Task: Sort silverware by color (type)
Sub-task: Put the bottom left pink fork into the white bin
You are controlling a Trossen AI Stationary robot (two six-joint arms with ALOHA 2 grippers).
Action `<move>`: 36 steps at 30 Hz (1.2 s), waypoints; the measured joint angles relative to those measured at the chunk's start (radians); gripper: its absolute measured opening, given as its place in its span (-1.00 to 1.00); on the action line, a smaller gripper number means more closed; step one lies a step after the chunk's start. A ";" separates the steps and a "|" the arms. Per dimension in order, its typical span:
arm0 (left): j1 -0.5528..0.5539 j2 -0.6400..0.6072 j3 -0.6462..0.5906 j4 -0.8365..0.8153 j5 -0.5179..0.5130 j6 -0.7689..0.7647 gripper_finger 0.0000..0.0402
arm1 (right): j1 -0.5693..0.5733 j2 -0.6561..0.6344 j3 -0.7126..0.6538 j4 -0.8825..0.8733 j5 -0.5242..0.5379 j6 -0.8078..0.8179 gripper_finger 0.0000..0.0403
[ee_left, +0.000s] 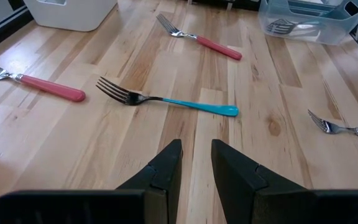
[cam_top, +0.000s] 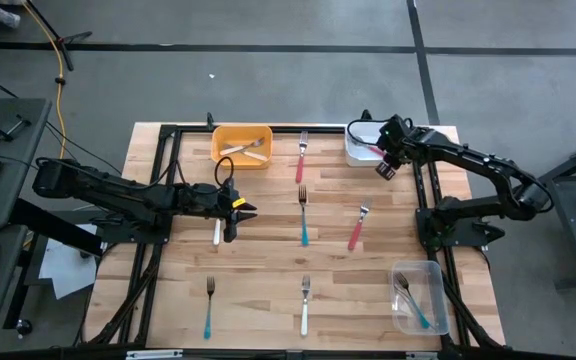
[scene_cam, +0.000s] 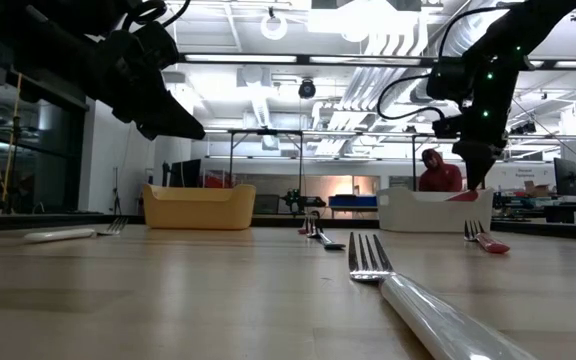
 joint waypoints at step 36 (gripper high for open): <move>0.000 0.000 0.000 0.000 0.000 0.000 -0.61 | -0.010 0.053 0.000 0.109 0.096 0.000 -0.23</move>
